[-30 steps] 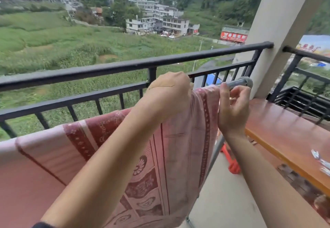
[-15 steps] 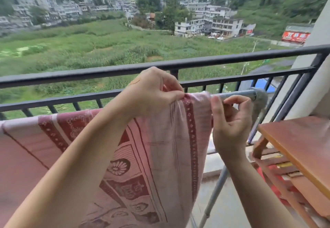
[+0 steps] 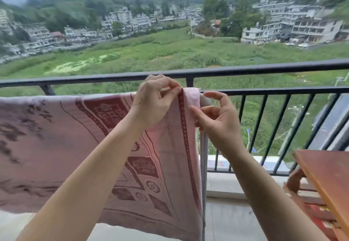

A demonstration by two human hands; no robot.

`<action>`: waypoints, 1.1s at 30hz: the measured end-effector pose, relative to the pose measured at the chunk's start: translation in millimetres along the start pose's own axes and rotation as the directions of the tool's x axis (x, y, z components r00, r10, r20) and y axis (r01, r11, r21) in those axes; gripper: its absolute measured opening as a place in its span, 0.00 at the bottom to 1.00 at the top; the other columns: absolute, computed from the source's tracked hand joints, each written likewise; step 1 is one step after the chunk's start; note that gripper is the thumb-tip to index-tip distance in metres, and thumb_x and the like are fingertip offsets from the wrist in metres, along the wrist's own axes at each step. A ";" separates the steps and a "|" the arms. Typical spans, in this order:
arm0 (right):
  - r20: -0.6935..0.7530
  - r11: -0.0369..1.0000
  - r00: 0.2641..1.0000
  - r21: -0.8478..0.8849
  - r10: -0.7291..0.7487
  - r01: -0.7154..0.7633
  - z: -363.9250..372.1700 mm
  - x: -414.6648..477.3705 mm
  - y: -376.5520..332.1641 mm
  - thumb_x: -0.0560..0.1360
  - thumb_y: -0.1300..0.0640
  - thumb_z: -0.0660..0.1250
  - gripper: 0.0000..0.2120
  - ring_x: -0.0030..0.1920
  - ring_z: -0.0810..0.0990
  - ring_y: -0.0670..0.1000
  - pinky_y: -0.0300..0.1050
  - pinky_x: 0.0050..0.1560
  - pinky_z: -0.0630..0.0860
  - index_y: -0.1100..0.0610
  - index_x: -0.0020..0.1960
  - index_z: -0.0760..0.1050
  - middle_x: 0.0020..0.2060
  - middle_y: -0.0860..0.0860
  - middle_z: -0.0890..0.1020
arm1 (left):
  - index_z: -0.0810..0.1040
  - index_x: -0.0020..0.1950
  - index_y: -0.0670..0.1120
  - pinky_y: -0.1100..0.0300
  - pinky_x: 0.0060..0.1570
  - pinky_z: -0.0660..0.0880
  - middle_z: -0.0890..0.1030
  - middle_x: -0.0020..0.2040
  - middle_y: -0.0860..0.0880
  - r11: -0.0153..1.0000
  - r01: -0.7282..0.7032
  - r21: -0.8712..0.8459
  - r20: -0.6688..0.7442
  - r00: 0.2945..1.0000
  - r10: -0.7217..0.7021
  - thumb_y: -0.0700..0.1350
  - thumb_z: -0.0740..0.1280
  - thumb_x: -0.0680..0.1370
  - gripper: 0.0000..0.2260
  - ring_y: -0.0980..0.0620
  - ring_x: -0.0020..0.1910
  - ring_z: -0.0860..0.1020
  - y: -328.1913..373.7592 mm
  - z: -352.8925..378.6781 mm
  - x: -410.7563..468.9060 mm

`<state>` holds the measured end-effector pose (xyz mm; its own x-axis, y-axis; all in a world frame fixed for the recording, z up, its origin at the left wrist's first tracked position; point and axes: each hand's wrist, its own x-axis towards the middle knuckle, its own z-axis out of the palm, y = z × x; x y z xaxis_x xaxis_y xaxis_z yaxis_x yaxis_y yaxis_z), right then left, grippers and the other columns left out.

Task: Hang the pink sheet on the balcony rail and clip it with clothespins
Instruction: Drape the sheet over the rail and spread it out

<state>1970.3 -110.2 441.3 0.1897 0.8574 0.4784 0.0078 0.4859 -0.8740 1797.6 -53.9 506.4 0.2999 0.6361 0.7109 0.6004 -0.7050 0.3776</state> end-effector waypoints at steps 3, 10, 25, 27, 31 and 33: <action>0.140 0.982 0.973 -0.061 0.185 -0.178 -19.2 -4.1 15.6 0.75 0.44 0.72 0.17 0.38 0.86 0.53 0.48 0.39 0.82 0.50 0.58 0.75 0.40 0.54 0.86 | 0.84 0.51 0.52 0.49 0.60 0.68 0.79 0.53 0.55 0.973 0.087 0.215 -0.030 0.996 -0.082 0.50 0.68 0.77 0.06 0.53 0.58 0.73 -5.8 19.3 -38.3; 0.086 0.894 0.975 -0.421 0.205 -0.151 -37.3 -8.8 32.8 0.79 0.53 0.67 0.08 0.48 0.82 0.44 0.39 0.46 0.80 0.48 0.57 0.76 0.48 0.46 0.82 | 0.78 0.51 0.48 0.53 0.51 0.75 0.78 0.49 0.52 0.934 0.274 0.229 -0.153 0.958 -0.243 0.65 0.63 0.74 0.21 0.53 0.50 0.75 -6.7 58.8 -129.3; 0.209 0.824 0.973 -0.566 0.102 0.035 -78.4 14.8 20.4 0.80 0.58 0.64 0.17 0.52 0.78 0.49 0.49 0.58 0.78 0.53 0.69 0.70 0.58 0.52 0.77 | 0.79 0.53 0.51 0.56 0.47 0.73 0.81 0.49 0.52 0.778 0.437 0.451 -0.130 0.895 -0.428 0.63 0.63 0.75 0.17 0.49 0.51 0.77 39.5 106.8 -80.0; 0.208 0.836 0.974 -0.547 0.090 0.039 -83.4 24.0 19.1 0.80 0.58 0.64 0.17 0.52 0.78 0.49 0.48 0.58 0.77 0.53 0.69 0.70 0.58 0.52 0.77 | 0.80 0.47 0.49 0.58 0.41 0.71 0.82 0.44 0.50 0.811 0.419 0.408 -0.163 0.908 -0.387 0.55 0.63 0.78 0.11 0.47 0.46 0.79 41.5 108.4 -78.0; 0.244 0.870 0.968 -0.488 0.061 0.068 -87.3 35.1 18.2 0.80 0.55 0.65 0.17 0.51 0.78 0.46 0.45 0.55 0.77 0.53 0.68 0.70 0.58 0.51 0.77 | 0.74 0.45 0.48 0.59 0.31 0.69 0.78 0.34 0.54 0.852 0.513 0.104 -0.315 0.829 -0.461 0.47 0.62 0.80 0.06 0.52 0.34 0.77 41.2 104.0 -87.3; 0.284 0.884 0.959 -0.452 0.017 0.118 -83.4 37.6 18.0 0.79 0.54 0.66 0.17 0.53 0.78 0.45 0.44 0.55 0.77 0.51 0.67 0.71 0.59 0.51 0.77 | 0.72 0.46 0.48 0.57 0.32 0.70 0.76 0.34 0.55 0.837 0.547 -0.029 -0.383 0.767 -0.515 0.45 0.60 0.80 0.05 0.52 0.34 0.75 37.5 92.8 -84.3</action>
<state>2059.4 -83.4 436.4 -0.0970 0.8784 0.4680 0.4732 0.4544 -0.7547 1863.6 -104.9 405.5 -0.3631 0.7307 0.5782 0.6448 -0.2509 0.7220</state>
